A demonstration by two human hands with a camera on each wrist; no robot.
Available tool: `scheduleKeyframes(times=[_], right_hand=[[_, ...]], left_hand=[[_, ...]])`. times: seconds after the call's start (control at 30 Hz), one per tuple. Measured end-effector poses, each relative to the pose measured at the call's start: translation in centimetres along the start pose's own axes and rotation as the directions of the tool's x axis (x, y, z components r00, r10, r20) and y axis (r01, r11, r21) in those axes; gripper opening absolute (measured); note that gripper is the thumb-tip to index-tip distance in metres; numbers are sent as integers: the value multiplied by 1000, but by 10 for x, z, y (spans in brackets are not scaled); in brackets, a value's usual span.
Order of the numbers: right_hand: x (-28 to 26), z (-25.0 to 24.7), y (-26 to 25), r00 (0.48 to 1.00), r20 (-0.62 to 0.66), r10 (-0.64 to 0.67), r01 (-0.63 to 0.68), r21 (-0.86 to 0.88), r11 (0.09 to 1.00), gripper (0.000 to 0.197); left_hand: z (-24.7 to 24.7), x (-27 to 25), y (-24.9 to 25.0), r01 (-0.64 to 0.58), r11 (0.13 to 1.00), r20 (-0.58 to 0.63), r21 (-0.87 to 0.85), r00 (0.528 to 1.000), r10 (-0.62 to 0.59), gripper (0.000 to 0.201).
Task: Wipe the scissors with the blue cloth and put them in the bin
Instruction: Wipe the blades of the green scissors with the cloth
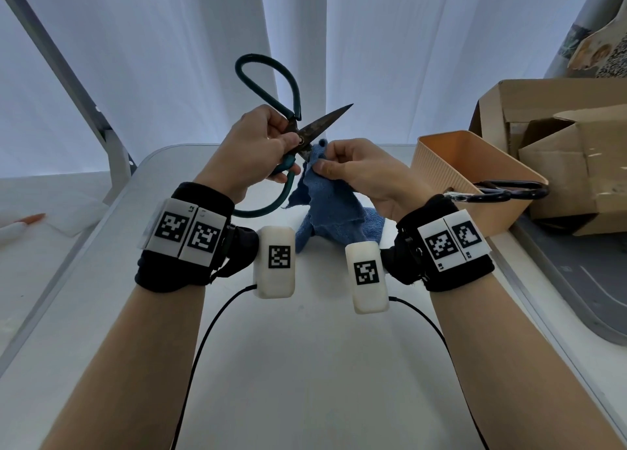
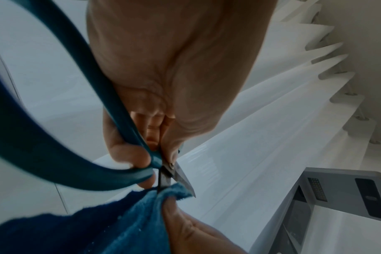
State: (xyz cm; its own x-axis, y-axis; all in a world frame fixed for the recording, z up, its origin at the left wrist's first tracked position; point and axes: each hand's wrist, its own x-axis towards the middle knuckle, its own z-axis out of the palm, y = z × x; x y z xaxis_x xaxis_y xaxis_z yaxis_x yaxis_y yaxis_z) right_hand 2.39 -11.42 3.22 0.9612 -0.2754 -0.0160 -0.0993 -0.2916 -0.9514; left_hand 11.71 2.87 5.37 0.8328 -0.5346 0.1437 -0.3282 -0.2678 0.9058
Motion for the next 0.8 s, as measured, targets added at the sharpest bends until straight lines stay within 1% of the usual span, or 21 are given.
scheduleKeyframes(times=[0.07,0.17,0.3,0.37,0.5,0.6,0.7,0.8], right_hand=[[1,1,0,999,-29,16,-17,-34,999,28],[3,2,1,999,-49,9,-9,1,1000,25],[3,-2,2,999,18,-27,27,21,999,18],[3,-3,3,999,24,-22,22,16,1000,17],[3,1,2,999,-42,12,-11,6,1000,24],[4,3,1,997,-73,2,2,52,999,28],[4,0,2,998,-38,-43,46,84,995,23],[2,-5,2,999,-4,-38,38,101,994,15]], left_hand=[[0,0,1,0,1000,-1,-7,1000,0,18],[0,0,1,-4,1000,2,-12,1000,4,18],[3,-1,0,-12,1000,13,5,1000,12,18],[4,0,0,-9,1000,12,4,1000,9,17],[5,1,1,-19,1000,0,-4,1000,19,17],[5,1,1,-23,1000,-8,-15,1000,23,15],[5,1,0,-21,1000,-1,-14,1000,21,16],[4,0,0,-23,1000,0,-13,1000,23,19]])
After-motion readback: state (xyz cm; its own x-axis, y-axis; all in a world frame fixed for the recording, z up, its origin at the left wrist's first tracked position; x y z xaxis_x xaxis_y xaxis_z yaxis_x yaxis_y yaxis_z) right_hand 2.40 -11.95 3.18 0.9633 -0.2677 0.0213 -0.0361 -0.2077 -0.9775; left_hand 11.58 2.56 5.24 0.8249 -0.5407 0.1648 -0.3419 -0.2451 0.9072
